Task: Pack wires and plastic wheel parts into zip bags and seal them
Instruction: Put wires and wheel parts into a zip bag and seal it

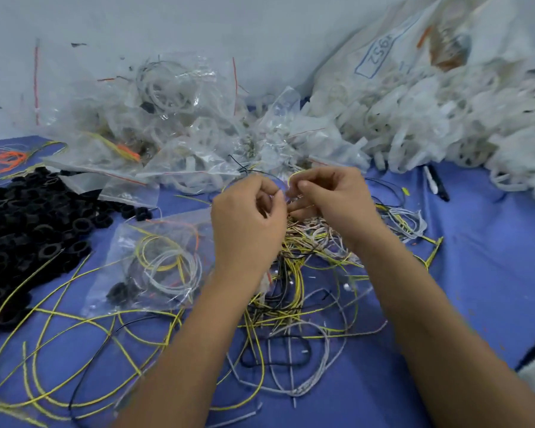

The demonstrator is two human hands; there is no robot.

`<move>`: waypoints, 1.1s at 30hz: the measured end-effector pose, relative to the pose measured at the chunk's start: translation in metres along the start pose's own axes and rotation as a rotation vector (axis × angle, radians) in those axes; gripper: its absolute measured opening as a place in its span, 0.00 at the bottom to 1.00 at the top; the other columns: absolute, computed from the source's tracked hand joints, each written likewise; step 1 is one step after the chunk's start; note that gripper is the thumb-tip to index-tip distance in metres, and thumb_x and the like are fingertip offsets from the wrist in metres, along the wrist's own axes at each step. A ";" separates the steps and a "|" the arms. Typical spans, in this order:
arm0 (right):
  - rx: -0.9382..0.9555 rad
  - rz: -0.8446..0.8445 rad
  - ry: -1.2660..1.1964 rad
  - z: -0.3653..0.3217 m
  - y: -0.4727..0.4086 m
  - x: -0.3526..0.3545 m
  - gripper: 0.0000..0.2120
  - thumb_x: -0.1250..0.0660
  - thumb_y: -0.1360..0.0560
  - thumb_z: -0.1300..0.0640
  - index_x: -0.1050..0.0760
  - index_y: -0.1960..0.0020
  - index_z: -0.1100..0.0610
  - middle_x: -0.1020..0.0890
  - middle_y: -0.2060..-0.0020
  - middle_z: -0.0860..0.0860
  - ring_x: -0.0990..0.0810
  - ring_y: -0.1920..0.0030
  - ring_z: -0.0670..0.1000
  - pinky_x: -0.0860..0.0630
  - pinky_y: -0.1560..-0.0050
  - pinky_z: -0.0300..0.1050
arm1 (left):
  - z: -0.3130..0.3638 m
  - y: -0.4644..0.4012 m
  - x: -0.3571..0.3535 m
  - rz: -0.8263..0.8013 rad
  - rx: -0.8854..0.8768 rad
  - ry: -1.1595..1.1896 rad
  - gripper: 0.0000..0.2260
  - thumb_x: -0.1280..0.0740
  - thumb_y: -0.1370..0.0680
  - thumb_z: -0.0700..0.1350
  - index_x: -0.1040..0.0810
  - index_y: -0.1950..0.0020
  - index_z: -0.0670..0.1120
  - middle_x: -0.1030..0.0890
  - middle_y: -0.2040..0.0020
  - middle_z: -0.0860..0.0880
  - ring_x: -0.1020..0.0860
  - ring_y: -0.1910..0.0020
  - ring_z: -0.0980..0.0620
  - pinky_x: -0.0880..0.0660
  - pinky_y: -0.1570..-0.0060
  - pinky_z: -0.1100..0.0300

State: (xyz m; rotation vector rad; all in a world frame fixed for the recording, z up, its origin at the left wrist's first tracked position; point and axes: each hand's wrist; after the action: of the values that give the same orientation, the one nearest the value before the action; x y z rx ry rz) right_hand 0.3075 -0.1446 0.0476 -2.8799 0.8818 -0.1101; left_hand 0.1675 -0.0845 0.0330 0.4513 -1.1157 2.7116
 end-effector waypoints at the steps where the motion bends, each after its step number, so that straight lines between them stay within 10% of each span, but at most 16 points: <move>1: -0.001 0.052 0.028 0.002 -0.008 0.014 0.08 0.38 0.19 0.69 0.20 0.48 0.67 0.16 0.61 0.60 0.15 0.67 0.55 0.19 0.67 0.44 | 0.006 -0.002 -0.013 -0.032 -0.006 0.002 0.05 0.28 0.26 0.43 0.21 0.61 0.48 0.25 0.72 0.54 0.26 0.71 0.54 0.26 0.68 0.55; 7: 0.054 0.433 0.842 0.022 -0.070 0.112 0.11 0.36 0.24 0.65 0.15 0.48 0.60 0.14 0.52 0.59 0.16 0.51 0.60 0.19 0.50 0.53 | 0.041 -0.008 -0.099 -0.315 -0.036 -0.042 0.04 0.29 0.26 0.43 0.20 0.61 0.48 0.21 0.68 0.53 0.22 0.66 0.50 0.23 0.61 0.53; 12: -0.226 0.160 1.469 0.033 -0.111 0.149 0.18 0.37 0.20 0.60 0.27 0.31 0.55 0.29 0.31 0.62 0.34 0.30 0.64 0.38 0.30 0.61 | 0.057 -0.010 -0.142 -0.400 -0.044 -0.022 0.03 0.30 0.26 0.42 0.18 0.59 0.47 0.18 0.65 0.49 0.20 0.61 0.47 0.22 0.58 0.50; 16: -0.237 0.202 1.284 0.047 -0.117 0.158 0.22 0.35 0.21 0.59 0.30 0.27 0.55 0.43 0.24 0.65 0.47 0.23 0.66 0.50 0.24 0.60 | 0.065 -0.008 -0.154 -0.409 -0.036 -0.010 0.03 0.29 0.26 0.43 0.18 0.59 0.48 0.19 0.66 0.50 0.21 0.62 0.48 0.22 0.61 0.52; 23: -0.177 0.285 1.097 0.052 -0.117 0.161 0.18 0.37 0.21 0.63 0.25 0.31 0.61 0.42 0.24 0.65 0.36 0.28 0.67 0.36 0.27 0.53 | 0.062 -0.005 -0.143 -0.416 0.038 -0.056 0.03 0.31 0.25 0.43 0.19 0.58 0.48 0.17 0.62 0.49 0.20 0.58 0.46 0.22 0.58 0.51; 26: -0.015 0.451 0.989 0.051 -0.108 0.155 0.11 0.35 0.21 0.60 0.17 0.51 0.66 0.19 0.46 0.68 0.22 0.50 0.63 0.25 0.49 0.51 | 0.060 -0.006 -0.137 -0.405 0.056 -0.061 0.03 0.31 0.25 0.43 0.19 0.59 0.48 0.18 0.62 0.50 0.20 0.59 0.47 0.22 0.58 0.51; 29: 0.090 0.624 0.931 0.051 -0.102 0.150 0.18 0.32 0.22 0.52 0.19 0.63 0.64 0.17 0.66 0.62 0.19 0.62 0.61 0.25 0.60 0.50 | 0.060 -0.009 -0.130 -0.393 0.074 -0.062 0.04 0.31 0.25 0.43 0.19 0.59 0.48 0.18 0.62 0.49 0.20 0.59 0.46 0.22 0.59 0.51; 33: -0.046 0.621 0.975 0.051 -0.111 0.145 0.10 0.31 0.23 0.50 0.20 0.45 0.53 0.26 0.37 0.62 0.28 0.37 0.65 0.28 0.37 0.51 | 0.058 -0.012 -0.120 -0.389 0.076 -0.087 0.04 0.31 0.25 0.43 0.19 0.59 0.47 0.18 0.61 0.48 0.20 0.58 0.45 0.21 0.59 0.50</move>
State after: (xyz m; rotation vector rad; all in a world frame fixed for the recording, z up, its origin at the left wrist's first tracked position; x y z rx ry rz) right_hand 0.4940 -0.1294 0.0175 -2.3276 1.8505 -1.4852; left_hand 0.2954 -0.1228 0.0395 0.7207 -0.8402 2.4164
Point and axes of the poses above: each hand's wrist, its own y-axis away from the middle knuckle, its own x-axis out of the back of the hand, z = x × y
